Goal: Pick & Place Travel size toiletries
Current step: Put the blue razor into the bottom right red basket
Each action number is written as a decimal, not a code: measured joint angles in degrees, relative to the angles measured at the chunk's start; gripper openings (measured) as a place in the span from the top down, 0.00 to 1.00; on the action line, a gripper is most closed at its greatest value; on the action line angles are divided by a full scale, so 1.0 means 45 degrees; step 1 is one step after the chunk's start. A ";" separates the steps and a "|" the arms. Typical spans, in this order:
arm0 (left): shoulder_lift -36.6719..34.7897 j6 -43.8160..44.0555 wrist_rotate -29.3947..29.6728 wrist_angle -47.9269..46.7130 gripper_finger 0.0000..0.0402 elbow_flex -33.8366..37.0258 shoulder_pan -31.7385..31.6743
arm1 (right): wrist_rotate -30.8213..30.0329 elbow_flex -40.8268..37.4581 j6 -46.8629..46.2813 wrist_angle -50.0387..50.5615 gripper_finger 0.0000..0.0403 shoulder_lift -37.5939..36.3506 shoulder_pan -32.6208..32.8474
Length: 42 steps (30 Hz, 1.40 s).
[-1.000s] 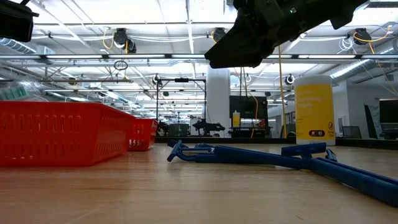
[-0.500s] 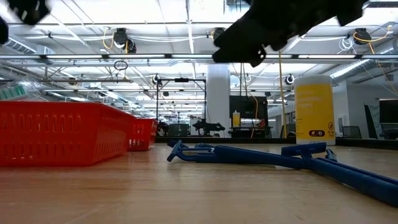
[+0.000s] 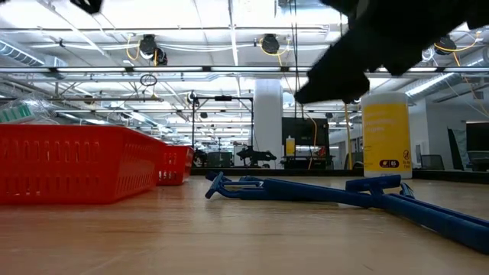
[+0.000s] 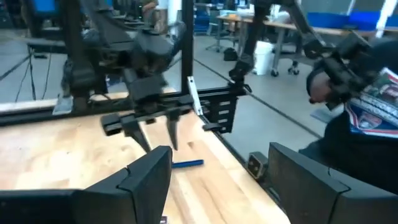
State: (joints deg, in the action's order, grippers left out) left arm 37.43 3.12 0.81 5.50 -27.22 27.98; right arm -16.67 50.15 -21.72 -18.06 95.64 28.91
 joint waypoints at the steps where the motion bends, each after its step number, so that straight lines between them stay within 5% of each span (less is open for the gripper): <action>1: -0.0001 0.0102 -0.0719 0.0395 0.34 0.0299 -0.0603 | -0.0010 0.0000 -0.0026 0.0070 0.47 0.0146 -0.0030; 5: -0.0010 0.0928 -0.3384 0.1826 0.35 0.1518 -0.3061 | 0.0049 0.0012 -0.0437 0.0318 0.47 0.0361 -0.0239; 8: -0.0169 0.1560 -0.3664 0.1774 0.36 0.2236 -0.4683 | 0.0308 0.0010 -0.0886 0.0814 0.47 0.0384 -0.0170; 14: -0.0257 0.2115 -0.4503 0.2821 0.34 0.2888 -0.6970 | 0.3200 0.0015 -0.1663 0.0473 0.47 0.0378 0.0632; 19: -0.0597 0.2051 -0.5556 0.3301 0.34 0.2882 -0.8104 | 0.3431 0.0019 -0.2348 0.0822 0.47 0.0997 0.1139; 29: -0.1863 0.2495 -0.4608 0.3446 0.34 0.2865 -0.9438 | 0.3385 0.0034 -0.2128 0.0973 0.47 0.1986 0.0671; 36: -0.1817 0.3014 -0.4599 0.3316 0.33 0.2865 -0.9548 | 0.1080 0.0015 -0.1665 0.2750 0.47 0.1491 -0.0181; 42: -0.1812 0.3097 -0.4600 0.2813 0.33 0.2865 -0.9529 | 0.1069 0.0015 -0.0671 0.2918 0.47 0.1491 -0.0726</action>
State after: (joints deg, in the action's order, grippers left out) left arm 29.28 17.06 -19.88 18.16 -14.33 -14.90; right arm -11.86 50.22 -24.74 -4.93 102.35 25.64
